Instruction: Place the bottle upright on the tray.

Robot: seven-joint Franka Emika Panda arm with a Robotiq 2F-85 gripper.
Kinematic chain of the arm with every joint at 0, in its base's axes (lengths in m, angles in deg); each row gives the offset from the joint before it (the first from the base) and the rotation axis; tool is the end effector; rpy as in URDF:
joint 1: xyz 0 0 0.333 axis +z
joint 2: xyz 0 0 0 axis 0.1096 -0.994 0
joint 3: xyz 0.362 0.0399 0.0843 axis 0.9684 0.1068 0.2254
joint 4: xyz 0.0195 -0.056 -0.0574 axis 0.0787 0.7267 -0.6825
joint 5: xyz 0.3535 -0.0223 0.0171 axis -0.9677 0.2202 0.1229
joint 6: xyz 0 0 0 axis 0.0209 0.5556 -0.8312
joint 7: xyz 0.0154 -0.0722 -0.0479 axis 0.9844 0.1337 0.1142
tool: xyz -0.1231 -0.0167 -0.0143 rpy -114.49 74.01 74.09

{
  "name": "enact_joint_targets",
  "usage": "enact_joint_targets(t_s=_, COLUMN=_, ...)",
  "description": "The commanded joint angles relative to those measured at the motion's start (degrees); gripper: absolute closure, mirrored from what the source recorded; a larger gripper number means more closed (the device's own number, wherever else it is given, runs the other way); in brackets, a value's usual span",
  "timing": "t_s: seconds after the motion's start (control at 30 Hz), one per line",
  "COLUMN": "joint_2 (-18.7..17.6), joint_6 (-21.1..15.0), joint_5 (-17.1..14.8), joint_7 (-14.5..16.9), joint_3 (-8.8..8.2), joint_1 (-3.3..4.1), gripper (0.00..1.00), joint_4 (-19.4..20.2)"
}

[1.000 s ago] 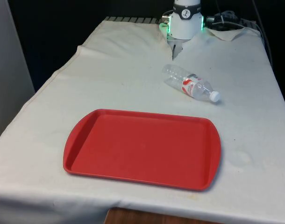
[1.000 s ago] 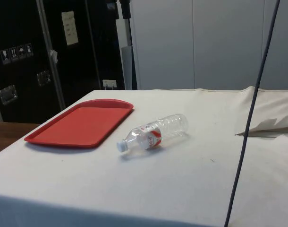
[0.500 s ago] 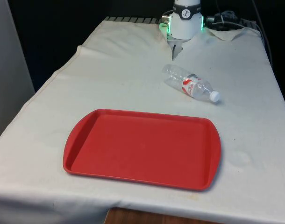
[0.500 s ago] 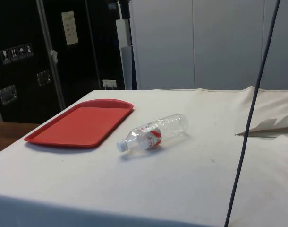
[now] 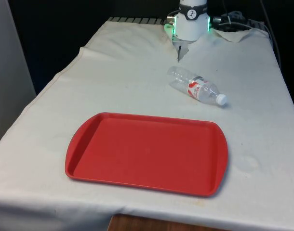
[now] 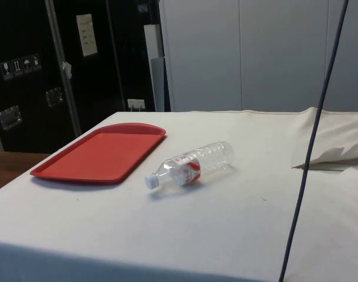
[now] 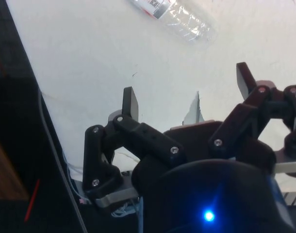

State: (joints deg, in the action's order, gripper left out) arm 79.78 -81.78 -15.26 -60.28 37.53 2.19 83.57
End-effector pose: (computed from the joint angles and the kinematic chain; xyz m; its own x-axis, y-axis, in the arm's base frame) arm 0.5008 0.0153 0.5516 0.9771 0.2108 -0.0280 0.2095 -0.9769 -0.0423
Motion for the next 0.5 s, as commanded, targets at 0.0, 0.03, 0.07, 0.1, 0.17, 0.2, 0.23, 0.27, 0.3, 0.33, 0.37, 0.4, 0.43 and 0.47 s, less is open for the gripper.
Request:
enact_joint_targets(t_s=0.0, joint_2=0.1, joint_6=-0.7, joint_5=0.6, joint_7=0.5, joint_3=0.06, joint_1=0.06, gripper=0.00, joint_4=0.2)
enact_joint_targets(t_s=0.03, joint_2=0.1, joint_6=-0.7, joint_5=0.6, joint_7=0.9, joint_3=0.06, joint_1=0.06, gripper=0.00, joint_4=0.2)
enact_joint_targets(t_s=0.07, joint_2=0.1, joint_6=-0.8, joint_5=0.7, joint_7=1.1, joint_3=0.11, joint_1=0.06, gripper=0.00, joint_4=0.2)
enact_joint_targets(t_s=0.1, joint_2=0.1, joint_6=-0.9, joint_5=0.7, joint_7=1.5, joint_3=0.11, joint_1=0.06, gripper=0.00, joint_4=0.3)
enact_joint_targets(t_s=0.17, joint_2=0.1, joint_6=-0.9, joint_5=0.9, joint_7=1.8, joint_3=0.11, joint_1=0.06, gripper=0.00, joint_4=0.3)
enact_joint_targets(t_s=0.2, joint_2=0.1, joint_6=-1.0, joint_5=0.9, joint_7=2.1, joint_3=0.17, joint_1=0.06, gripper=0.00, joint_4=0.3)
enact_joint_targets(t_s=0.23, joint_2=0.1, joint_6=-1.0, joint_5=1.0, joint_7=2.4, joint_3=0.23, joint_1=0.06, gripper=0.00, joint_4=0.3)
enact_joint_targets(t_s=0.27, joint_2=0.1, joint_6=-1.1, joint_5=1.1, joint_7=2.7, joint_3=0.29, joint_1=0.06, gripper=0.00, joint_4=0.3)
enact_joint_targets(t_s=0.3, joint_2=0.0, joint_6=-1.1, joint_5=1.3, joint_7=3.3, joint_3=0.40, joint_1=0.06, gripper=0.00, joint_4=0.3)
enact_joint_targets(t_s=0.33, joint_2=0.0, joint_6=-1.2, joint_5=1.4, joint_7=3.6, joint_3=0.46, joint_1=0.06, gripper=0.00, joint_4=0.3)
enact_joint_targets(t_s=0.37, joint_2=0.0, joint_6=-1.3, joint_5=1.5, joint_7=3.8, joint_3=0.52, joint_1=0.06, gripper=0.00, joint_4=0.3)
enact_joint_targets(t_s=0.4, joint_2=-0.1, joint_6=-1.3, joint_5=1.5, joint_7=4.1, joint_3=0.57, joint_1=0.06, gripper=0.00, joint_4=0.4)
enact_joint_targets(t_s=0.43, joint_2=-0.1, joint_6=-0.7, joint_5=1.1, joint_7=4.1, joint_3=0.52, joint_1=0.00, gripper=0.00, joint_4=0.1)
enact_joint_targets(t_s=0.47, joint_2=-0.1, joint_6=-1.4, joint_5=1.6, joint_7=4.4, joint_3=0.63, joint_1=0.06, gripper=0.00, joint_4=0.4)
